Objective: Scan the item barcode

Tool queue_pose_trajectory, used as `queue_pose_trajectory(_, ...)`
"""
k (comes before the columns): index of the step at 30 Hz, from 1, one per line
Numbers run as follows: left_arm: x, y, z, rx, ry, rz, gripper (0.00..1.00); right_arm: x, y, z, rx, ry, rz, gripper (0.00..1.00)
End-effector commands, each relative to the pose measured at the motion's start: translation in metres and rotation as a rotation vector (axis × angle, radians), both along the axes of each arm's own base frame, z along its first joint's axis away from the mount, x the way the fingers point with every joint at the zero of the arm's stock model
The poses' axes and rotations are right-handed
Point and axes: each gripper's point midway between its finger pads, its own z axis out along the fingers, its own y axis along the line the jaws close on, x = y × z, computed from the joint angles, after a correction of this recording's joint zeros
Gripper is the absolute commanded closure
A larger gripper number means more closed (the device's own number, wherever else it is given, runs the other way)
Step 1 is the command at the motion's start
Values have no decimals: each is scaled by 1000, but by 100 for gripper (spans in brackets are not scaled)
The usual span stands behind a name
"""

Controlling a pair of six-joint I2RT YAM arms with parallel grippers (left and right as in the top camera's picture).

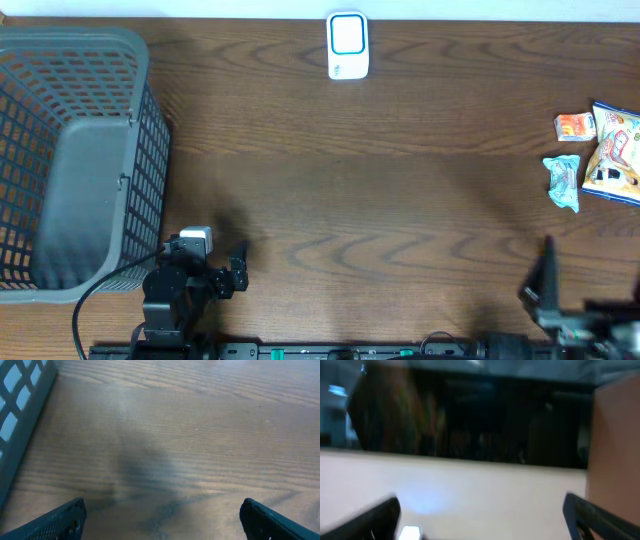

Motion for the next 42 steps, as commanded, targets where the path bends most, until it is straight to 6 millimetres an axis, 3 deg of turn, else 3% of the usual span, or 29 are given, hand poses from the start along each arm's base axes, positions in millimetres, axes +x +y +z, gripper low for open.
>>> queue_pose_trajectory(1,-1,-1,-6,-13,16,-3,2,26,10,-34,7,9,81,1)
queue_pose_trajectory(8,-1,-1,-6,-13,16,-3,2,71,1,-89,139,-9,119,1)
queue_pose_trajectory(16,-1,-1,-6,-13,16,-3,2,95,-3,-151,170,-12,126,1)
queue_pose_trajectory(21,-1,-1,-6,-13,16,-3,2,105,-5,-177,172,102,108,1)
queue_pose_trajectory(30,-1,-1,-6,-13,16,-3,2,117,-15,-271,248,481,23,1)
queue_pose_trajectory(42,-1,-1,-6,-13,16,-3,2,117,-11,-269,244,475,37,1)
